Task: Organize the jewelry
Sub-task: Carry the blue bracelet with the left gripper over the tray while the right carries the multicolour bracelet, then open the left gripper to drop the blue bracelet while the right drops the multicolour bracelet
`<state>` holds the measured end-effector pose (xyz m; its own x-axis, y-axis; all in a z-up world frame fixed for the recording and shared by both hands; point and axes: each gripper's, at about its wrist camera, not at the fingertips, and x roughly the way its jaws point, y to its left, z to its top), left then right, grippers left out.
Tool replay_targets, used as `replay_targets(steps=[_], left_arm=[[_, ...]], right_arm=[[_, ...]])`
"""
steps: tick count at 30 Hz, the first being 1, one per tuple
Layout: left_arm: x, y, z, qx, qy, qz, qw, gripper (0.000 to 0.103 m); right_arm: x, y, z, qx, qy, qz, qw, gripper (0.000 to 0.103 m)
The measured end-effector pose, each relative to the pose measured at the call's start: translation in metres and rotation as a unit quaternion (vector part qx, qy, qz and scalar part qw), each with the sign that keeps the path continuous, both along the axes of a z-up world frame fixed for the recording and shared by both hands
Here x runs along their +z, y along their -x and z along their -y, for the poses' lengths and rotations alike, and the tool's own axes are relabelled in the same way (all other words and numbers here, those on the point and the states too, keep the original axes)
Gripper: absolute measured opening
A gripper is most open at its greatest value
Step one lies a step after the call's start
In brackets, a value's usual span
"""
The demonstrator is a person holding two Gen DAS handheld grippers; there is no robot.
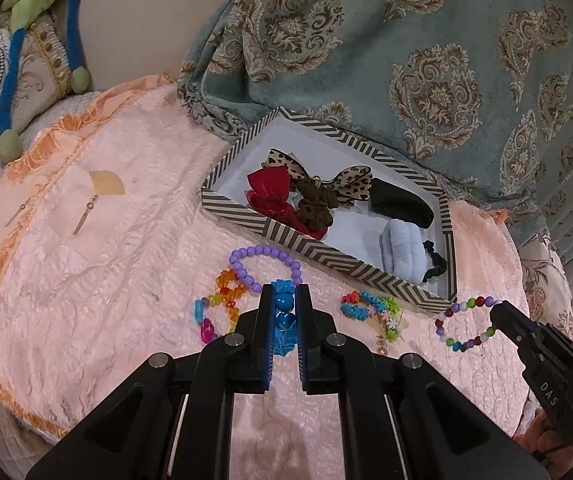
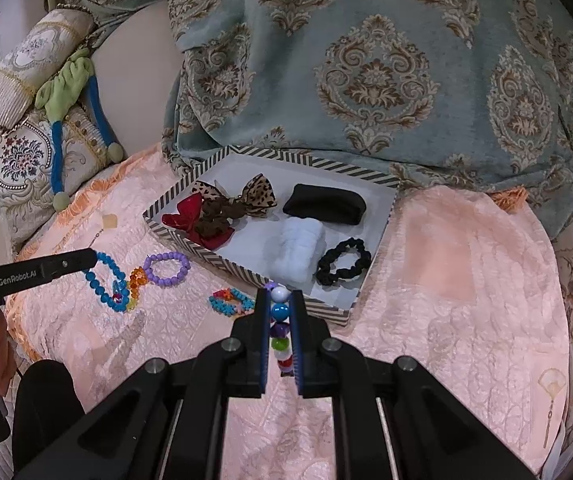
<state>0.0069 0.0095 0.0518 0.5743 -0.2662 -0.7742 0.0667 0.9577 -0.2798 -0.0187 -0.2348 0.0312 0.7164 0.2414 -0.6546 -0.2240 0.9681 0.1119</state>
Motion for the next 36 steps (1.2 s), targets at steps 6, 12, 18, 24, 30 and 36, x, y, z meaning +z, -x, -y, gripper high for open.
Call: replay_targets(steps=[6,12,18,24,30,36], left_arm=[[0.003,-0.021,-0.004,0.002,0.014,-0.007,0.9999,0.0],[0.014,-0.047,-0.004,0.0,0.014,0.003,0.9999,0.0],[0.019,-0.081,-0.002,0.001,0.005,0.005,1.0,0.0],[0.019,-0.125,0.007,0.0,0.002,0.001,1.0,0.0],[0.014,-0.175,0.025,-0.006,0.003,0.0,1.0,0.0],[0.005,-0.213,0.047,-0.022,0.012,0.005,0.9997,0.0]], right_arm=[[0.001,-0.015,-0.007,0.01,0.0,-0.003,1.0,0.009],[0.006,-0.039,-0.017,0.024,-0.014,-0.003,1.0,0.009],[0.004,-0.075,-0.037,0.04,-0.021,-0.007,0.999,0.009],[-0.017,-0.115,-0.058,0.058,-0.036,-0.035,0.997,0.009],[-0.043,-0.147,-0.06,0.053,-0.047,-0.057,0.996,0.009],[-0.07,-0.162,-0.053,0.034,-0.022,-0.077,0.996,0.009]])
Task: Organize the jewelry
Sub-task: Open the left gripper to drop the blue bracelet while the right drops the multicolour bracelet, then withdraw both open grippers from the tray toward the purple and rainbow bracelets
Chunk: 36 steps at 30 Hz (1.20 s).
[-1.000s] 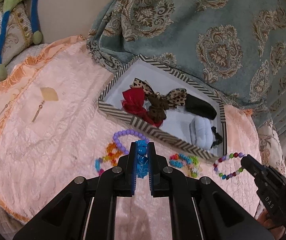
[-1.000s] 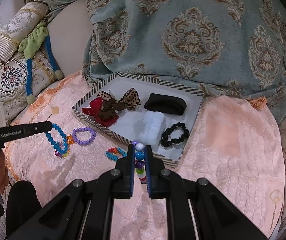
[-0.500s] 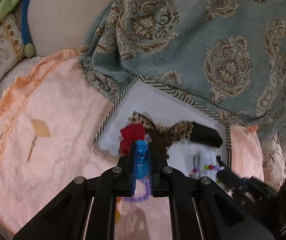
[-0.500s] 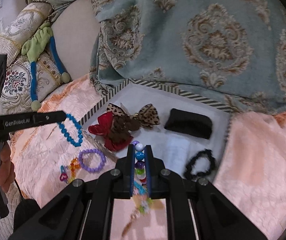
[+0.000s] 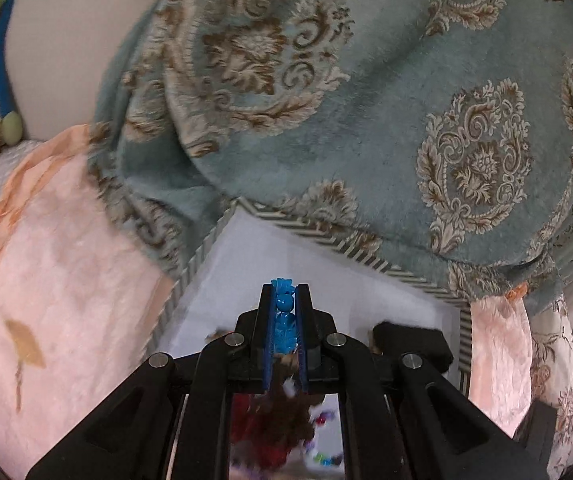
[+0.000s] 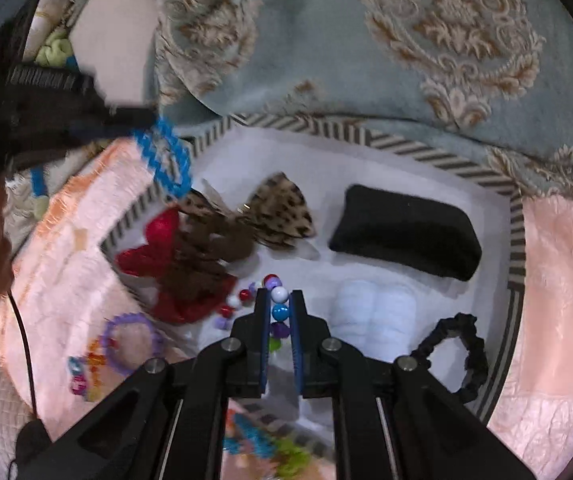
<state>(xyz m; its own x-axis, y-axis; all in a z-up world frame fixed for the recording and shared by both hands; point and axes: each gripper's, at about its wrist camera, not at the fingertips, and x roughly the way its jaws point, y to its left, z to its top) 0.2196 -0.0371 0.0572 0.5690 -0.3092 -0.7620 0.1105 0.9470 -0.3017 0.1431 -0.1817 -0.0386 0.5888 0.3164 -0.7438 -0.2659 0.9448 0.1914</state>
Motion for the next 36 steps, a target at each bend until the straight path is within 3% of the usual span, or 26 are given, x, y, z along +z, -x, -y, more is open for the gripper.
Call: replay_targets(steps=[6,13,15,18,31,36], left_arm=[[-0.031,-0.026,0.017,-0.007,-0.025,-0.025,0.9993,0.0],[-0.065,-0.036,0.011,0.016,-0.055,-0.056,0.9968,0.0],[-0.068,-0.035,0.01,0.018,-0.062,-0.06,0.9961,0.0],[-0.07,-0.032,0.008,0.023,-0.064,-0.064,0.9957,0.013],[-0.047,0.031,0.004,0.011,-0.11,-0.012,0.9938,0.014],[-0.041,0.06,0.004,0.01,-0.117,0.007,0.9931,0.014]], right_arm=[[-0.011,-0.002,-0.002,0.012,0.022,0.001,1.0,0.009],[-0.01,-0.005,0.0,0.012,0.017,-0.003,1.0,0.011],[-0.008,-0.004,0.0,0.013,0.013,-0.003,1.0,0.02],[-0.005,-0.002,-0.001,0.016,0.009,0.001,1.0,0.042],[0.021,0.014,0.012,-0.04,0.015,0.032,0.999,0.042],[0.029,0.028,0.022,-0.068,0.014,0.037,0.997,0.054]])
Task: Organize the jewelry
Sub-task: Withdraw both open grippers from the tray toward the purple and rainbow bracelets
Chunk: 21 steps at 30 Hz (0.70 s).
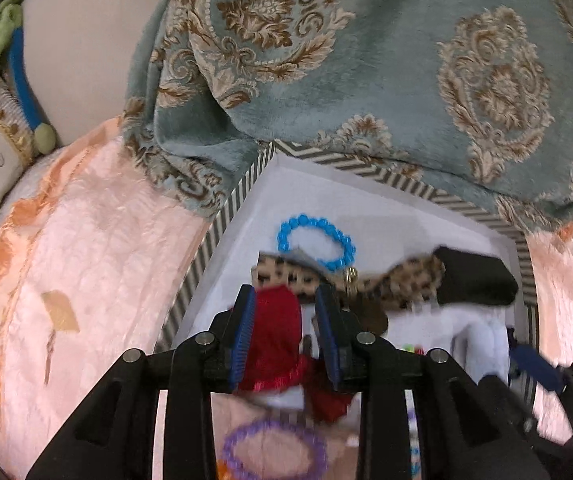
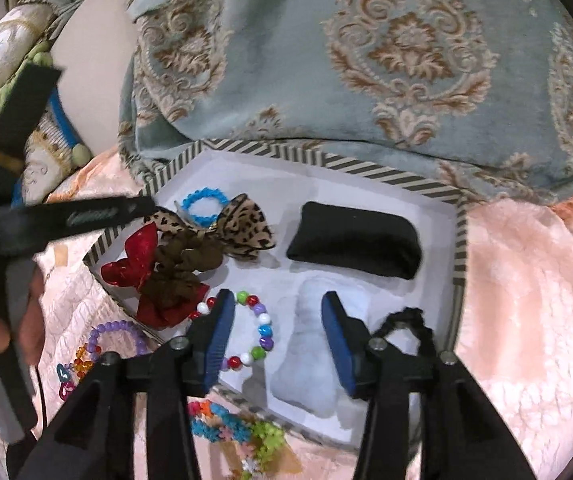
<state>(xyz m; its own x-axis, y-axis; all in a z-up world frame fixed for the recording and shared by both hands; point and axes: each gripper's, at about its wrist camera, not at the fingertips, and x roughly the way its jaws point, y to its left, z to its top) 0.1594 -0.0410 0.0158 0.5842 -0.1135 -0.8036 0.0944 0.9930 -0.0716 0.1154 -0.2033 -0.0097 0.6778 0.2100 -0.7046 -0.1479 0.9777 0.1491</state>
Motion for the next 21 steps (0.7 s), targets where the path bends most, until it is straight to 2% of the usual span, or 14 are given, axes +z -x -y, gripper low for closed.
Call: replay_targets(steps=[10,14,21], left_arm=[[0.013,0.06,-0.009,-0.004,0.002,0.012,0.9999,0.014],[0.018,0.078,-0.023,-0.004,0.028,0.005,0.9996,0.014],[0.021,0.101,-0.063,0.013,0.072,-0.023,0.9971,0.014]], right_arm=[[0.016,0.034,0.005,-0.023,0.002,0.002,1.0,0.055],[0.022,0.049,0.002,-0.021,0.004,0.006,1.0,0.06],[0.026,0.075,-0.002,-0.005,0.005,0.006,1.0,0.06]])
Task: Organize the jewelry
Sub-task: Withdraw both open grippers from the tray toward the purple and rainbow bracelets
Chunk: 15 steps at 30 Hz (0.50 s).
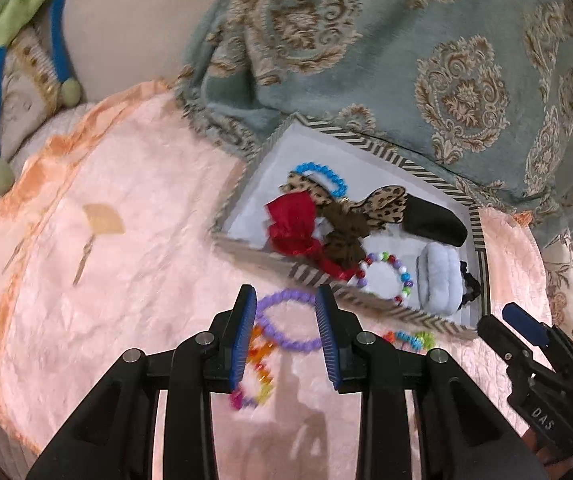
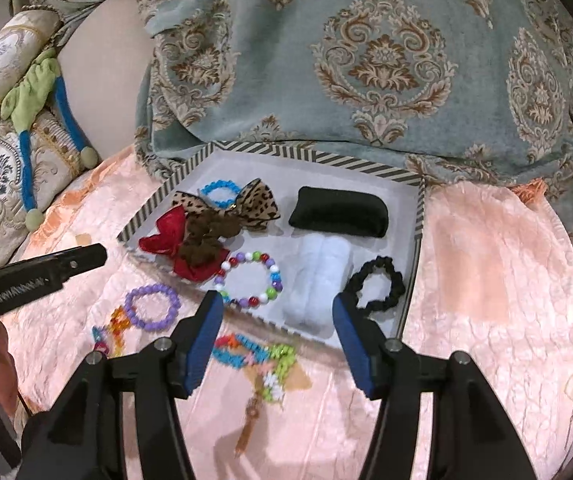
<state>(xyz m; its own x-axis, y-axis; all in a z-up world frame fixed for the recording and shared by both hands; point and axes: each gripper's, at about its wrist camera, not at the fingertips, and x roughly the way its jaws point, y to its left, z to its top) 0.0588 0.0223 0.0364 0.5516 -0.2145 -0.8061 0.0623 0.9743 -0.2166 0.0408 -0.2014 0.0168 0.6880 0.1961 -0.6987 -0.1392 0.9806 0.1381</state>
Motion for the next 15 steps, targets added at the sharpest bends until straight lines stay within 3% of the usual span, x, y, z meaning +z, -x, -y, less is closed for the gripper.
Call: replay_targets(steps=[15], left_arm=[[-0.02,0.025,-0.051,0.032,0.042,-0.042,0.9977,0.014]], right_arm=[[-0.018,0.029,0.002,0.033,-0.013,-0.026,0.999,0.06]])
